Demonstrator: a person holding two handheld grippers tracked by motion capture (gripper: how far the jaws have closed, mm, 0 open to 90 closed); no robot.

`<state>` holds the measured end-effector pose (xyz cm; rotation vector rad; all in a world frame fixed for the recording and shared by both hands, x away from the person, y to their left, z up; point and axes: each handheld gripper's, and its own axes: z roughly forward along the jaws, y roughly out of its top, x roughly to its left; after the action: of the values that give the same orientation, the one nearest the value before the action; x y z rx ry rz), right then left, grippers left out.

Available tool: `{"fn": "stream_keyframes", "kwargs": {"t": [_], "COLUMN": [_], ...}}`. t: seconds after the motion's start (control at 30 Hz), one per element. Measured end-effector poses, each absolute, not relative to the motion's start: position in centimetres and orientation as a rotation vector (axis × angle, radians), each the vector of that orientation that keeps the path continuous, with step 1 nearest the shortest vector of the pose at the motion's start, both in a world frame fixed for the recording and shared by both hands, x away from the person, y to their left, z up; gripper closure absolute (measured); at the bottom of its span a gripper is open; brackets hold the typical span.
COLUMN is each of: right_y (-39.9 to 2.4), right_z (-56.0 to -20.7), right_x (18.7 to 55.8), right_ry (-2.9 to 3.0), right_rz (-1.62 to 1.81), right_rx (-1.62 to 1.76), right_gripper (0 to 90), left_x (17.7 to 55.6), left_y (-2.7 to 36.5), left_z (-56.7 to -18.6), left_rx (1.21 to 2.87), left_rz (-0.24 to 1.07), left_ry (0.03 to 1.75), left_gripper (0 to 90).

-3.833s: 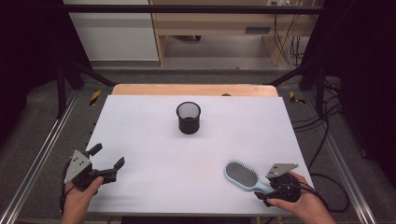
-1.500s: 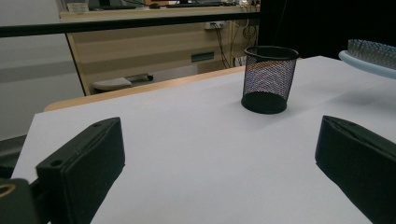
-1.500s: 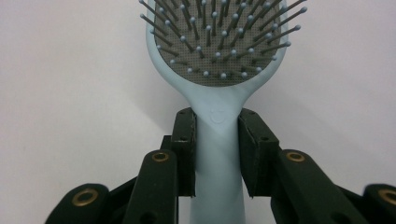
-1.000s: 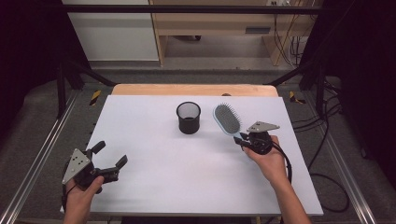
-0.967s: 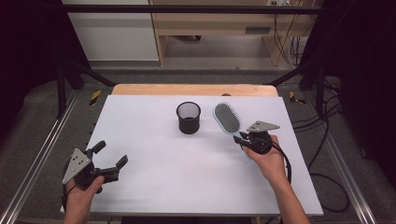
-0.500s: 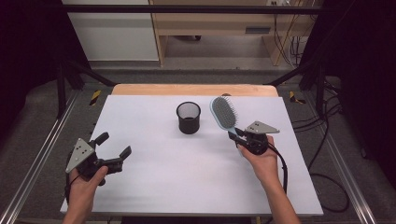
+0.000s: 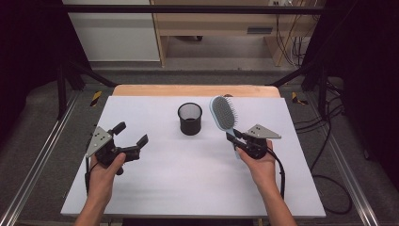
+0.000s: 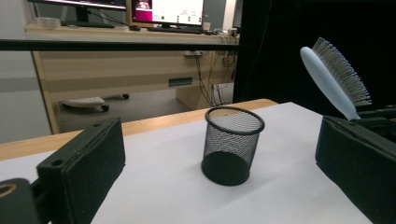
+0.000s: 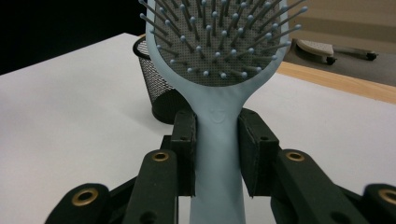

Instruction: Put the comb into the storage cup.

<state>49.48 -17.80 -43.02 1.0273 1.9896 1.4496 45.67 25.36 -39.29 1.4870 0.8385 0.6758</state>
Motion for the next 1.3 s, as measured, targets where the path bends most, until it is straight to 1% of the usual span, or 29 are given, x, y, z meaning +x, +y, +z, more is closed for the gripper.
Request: {"fn": "stream_keyframes", "kwargs": {"t": [0.53, 0.67, 1.03, 1.3], "right_y": [-16.8, -16.6, -15.3, -14.7], "right_z": [-42.4, -42.2, -41.9, -41.9], "right_x": [48.8, 48.6, 48.2, 48.0], "right_ry": [1.945, 1.932, 1.923, 1.912], "right_rz": [1.510, 1.527, 1.557, 1.579], "right_rx": [0.993, 0.985, 0.958, 0.939], "right_gripper": [69.8, 69.8, 69.8, 69.8], "left_x": [46.7, 47.1, 47.5, 47.8], "left_y": [21.3, 20.0, 16.6, 14.5], "left_z": [-37.2, -36.6, -35.4, -35.1], "left_rx": [1.479, 1.453, 1.497, 1.494], "left_rz": [0.601, 0.548, 0.516, 0.474], "left_ry": [0.778, 0.774, 0.717, 0.701], "left_gripper": [1.8, 1.9, 1.9, 2.1]}}
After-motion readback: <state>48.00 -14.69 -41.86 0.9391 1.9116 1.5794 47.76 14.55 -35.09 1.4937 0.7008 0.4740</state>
